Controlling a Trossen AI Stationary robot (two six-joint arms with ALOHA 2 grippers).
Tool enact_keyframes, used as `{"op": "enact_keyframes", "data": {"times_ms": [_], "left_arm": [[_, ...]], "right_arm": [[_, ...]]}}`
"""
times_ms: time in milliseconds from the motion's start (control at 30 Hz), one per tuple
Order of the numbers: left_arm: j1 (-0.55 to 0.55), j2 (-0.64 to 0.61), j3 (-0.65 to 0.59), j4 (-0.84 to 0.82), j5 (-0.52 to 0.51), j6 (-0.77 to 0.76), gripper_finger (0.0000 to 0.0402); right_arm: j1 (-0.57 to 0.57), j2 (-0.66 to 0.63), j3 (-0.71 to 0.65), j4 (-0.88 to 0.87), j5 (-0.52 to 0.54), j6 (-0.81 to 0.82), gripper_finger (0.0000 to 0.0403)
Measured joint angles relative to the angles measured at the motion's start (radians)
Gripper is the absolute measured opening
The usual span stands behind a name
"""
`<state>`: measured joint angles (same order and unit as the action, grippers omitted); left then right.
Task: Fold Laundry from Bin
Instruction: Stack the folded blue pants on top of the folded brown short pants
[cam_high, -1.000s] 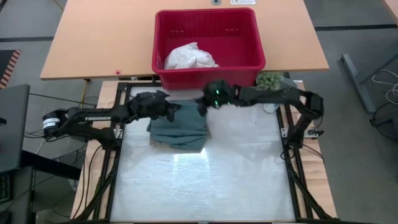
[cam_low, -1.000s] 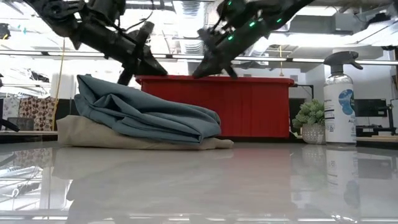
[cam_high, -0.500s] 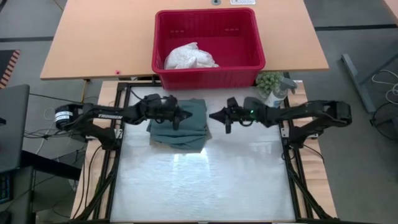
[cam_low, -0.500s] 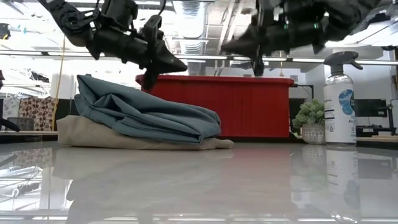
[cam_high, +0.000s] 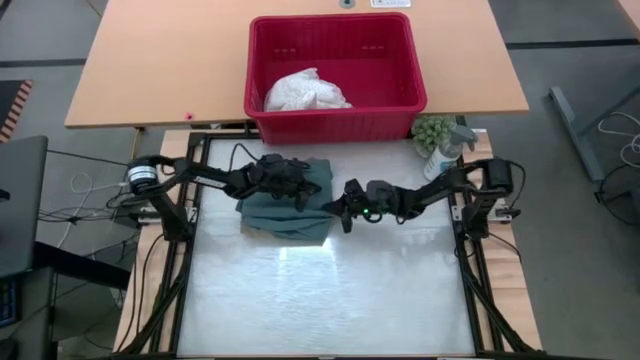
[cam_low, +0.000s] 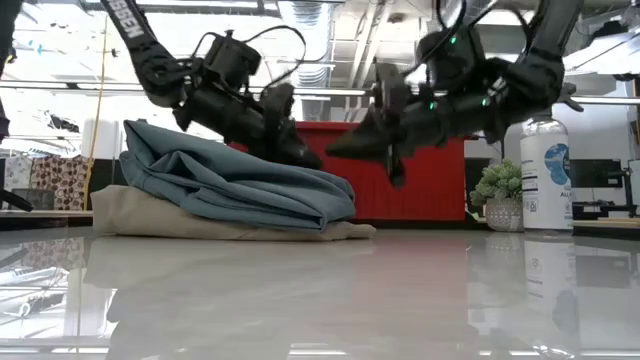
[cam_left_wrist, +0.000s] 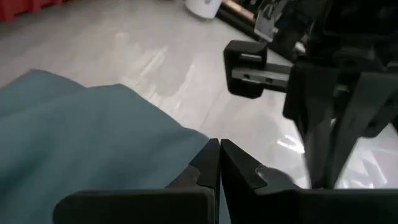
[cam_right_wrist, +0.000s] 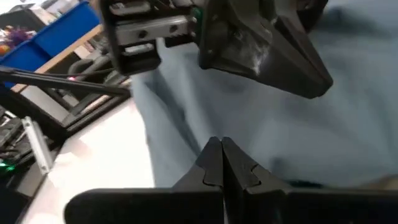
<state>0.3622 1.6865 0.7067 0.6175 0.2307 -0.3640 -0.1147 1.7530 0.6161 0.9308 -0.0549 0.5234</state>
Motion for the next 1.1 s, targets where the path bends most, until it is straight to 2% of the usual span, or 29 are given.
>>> {"op": "enact_keyframes", "data": {"times_ms": [233,367,567,900,1033,1100], "left_arm": [[0.002,0.088,0.038,-0.001,0.008,0.012,0.0000],[0.005,0.114,0.041,-0.020,0.008,0.007,0.0000],[0.023,0.115,0.042,-0.123,-0.012,0.004,0.0000],[0.047,0.115,0.042,-0.139,-0.067,-0.014,0.0000],[0.047,0.115,0.042,-0.140,-0.063,-0.009,0.0000],[0.046,0.115,0.042,-0.145,-0.060,-0.006,0.0000]], "right_arm": [[-0.025,0.114,0.000,0.036,0.001,0.045,0.0015],[0.003,0.151,0.006,0.037,-0.049,0.055,0.0015],[0.059,0.145,0.011,0.002,-0.069,0.044,0.0015],[0.092,0.144,0.013,-0.093,-0.134,-0.002,0.0016],[0.092,0.094,0.012,-0.091,-0.138,-0.053,0.0032],[0.086,0.046,0.015,-0.147,-0.089,-0.107,0.0048]]}}
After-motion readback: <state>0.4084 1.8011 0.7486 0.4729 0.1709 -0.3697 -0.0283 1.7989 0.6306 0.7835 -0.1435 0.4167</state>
